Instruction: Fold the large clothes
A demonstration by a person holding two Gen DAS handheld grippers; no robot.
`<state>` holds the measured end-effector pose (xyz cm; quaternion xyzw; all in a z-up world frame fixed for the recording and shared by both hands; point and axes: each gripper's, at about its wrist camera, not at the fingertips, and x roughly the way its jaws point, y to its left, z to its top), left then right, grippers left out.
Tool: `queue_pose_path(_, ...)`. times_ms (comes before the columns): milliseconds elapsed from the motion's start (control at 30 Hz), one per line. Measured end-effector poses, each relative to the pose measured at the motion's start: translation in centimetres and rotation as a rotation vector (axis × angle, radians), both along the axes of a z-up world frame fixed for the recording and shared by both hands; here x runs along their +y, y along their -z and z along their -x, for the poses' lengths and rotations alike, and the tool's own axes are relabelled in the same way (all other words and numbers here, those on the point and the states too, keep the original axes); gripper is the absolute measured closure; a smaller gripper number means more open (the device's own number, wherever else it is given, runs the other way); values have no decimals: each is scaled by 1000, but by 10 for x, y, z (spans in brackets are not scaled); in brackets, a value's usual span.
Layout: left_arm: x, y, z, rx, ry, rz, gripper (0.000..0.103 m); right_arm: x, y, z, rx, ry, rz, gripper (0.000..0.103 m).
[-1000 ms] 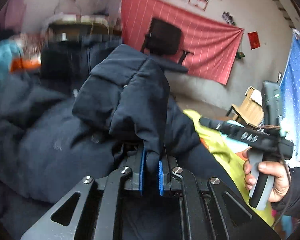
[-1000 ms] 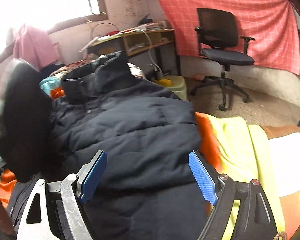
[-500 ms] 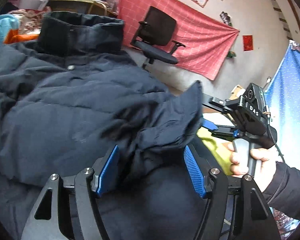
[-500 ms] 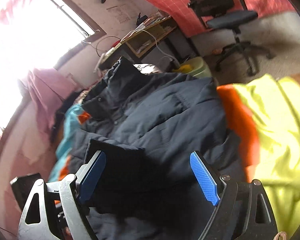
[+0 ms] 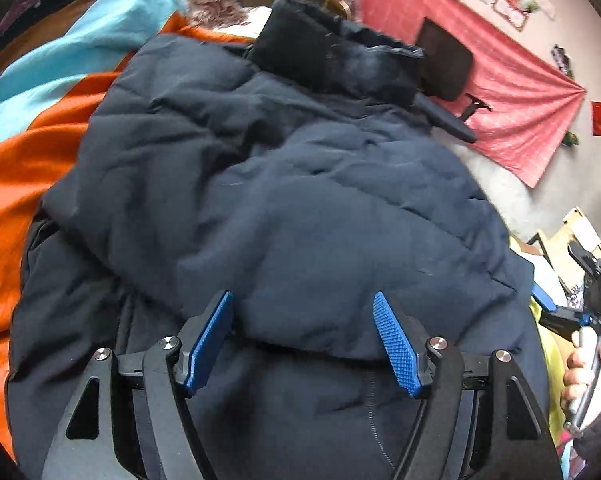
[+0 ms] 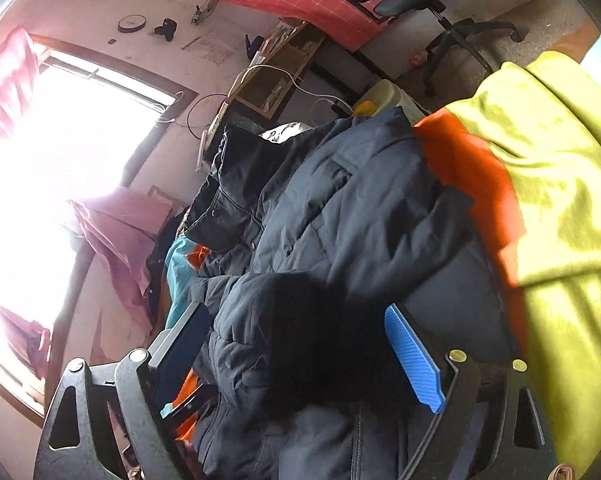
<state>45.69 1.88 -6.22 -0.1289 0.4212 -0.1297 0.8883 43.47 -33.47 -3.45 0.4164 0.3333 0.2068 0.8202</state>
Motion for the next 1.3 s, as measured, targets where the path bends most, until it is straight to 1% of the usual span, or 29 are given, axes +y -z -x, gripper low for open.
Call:
queue_pose_path(67,2,3,0,14,-8,1,36,0,2,1,5,-1,-14,12)
queue_pose_path(133,2,4,5,17,-4,-5,36,2,7,0,37,2,13,12)
queue_pose_path(167,2,4,5,16,-1,-9,36,5,9,-2,59,3,39,12)
queue_pose_path(200,2,3,8,14,2,-11,36,10,11,-4,98,2,93,15)
queue_pose_path(267,1,1,8,13,13,-8,36,17,13,-4,119,-5,164,32)
queue_pose_path(300,2,-1,10,10,23,2,36,22,12,-5,137,-11,224,52)
queue_pose_path(333,2,-5,12,0,32,18,36,25,11,-6,148,-10,255,64)
queue_pose_path(367,4,-9,19,-13,36,23,36,28,10,-6,157,-8,292,71)
queue_pose_path(400,4,-14,21,-33,40,22,36,29,6,-7,153,-2,321,87)
queue_pose_path(433,4,-17,23,-46,41,16,36,29,3,-7,150,5,338,94)
queue_pose_path(467,3,-21,24,-64,43,2,36,31,-2,-8,132,12,356,95)
queue_pose_path(500,2,-24,24,-76,45,-12,36,33,-14,-8,89,24,390,97)
queue_pose_path(533,1,-26,23,-85,47,-27,36,37,-20,-9,67,32,420,97)
queue_pose_path(600,-2,-27,19,-95,44,-62,36,45,-43,-13,-19,57,495,98)
queue_pose_path(667,-5,-25,14,-91,28,-94,36,50,-55,-16,-64,81,549,98)
queue_pose_path(733,-6,-18,6,-68,16,-98,36,59,-66,-22,-120,104,643,98)
queue_pose_path(800,-6,-10,0,-41,8,-95,36,68,-67,-29,-150,113,739,98)
queue_pose_path(833,-7,-6,-4,-23,3,-98,36,71,-63,-35,-148,106,774,98)
queue_pose_path(933,-11,4,-13,2,0,-118,36,74,-43,-52,-112,94,848,98)
queue_pose_path(1000,-16,7,-17,10,8,-152,36,74,-23,-62,-70,78,886,97)
queue_pose_path(1033,-17,7,-17,14,11,-163,36,72,-14,-64,-55,75,894,96)
queue_pose_path(1100,-15,5,-15,23,22,-159,36,65,-1,-67,-31,71,879,92)
queue_pose_path(1167,-8,-3,-12,38,48,-112,36,57,2,-64,-16,69,820,88)
queue_pose_path(1200,-2,-9,-9,46,63,-82,36,51,-1,-62,0,70,776,87)
queue_pose_path(1233,2,-17,-7,50,72,-63,36,48,-4,-60,10,70,756,86)
queue_pose_path(1267,5,-25,-5,50,79,-55,36,45,-10,-58,20,65,735,83)
queue_pose_path(1300,11,-35,-4,48,86,-55,36,43,-19,-54,29,67,727,73)
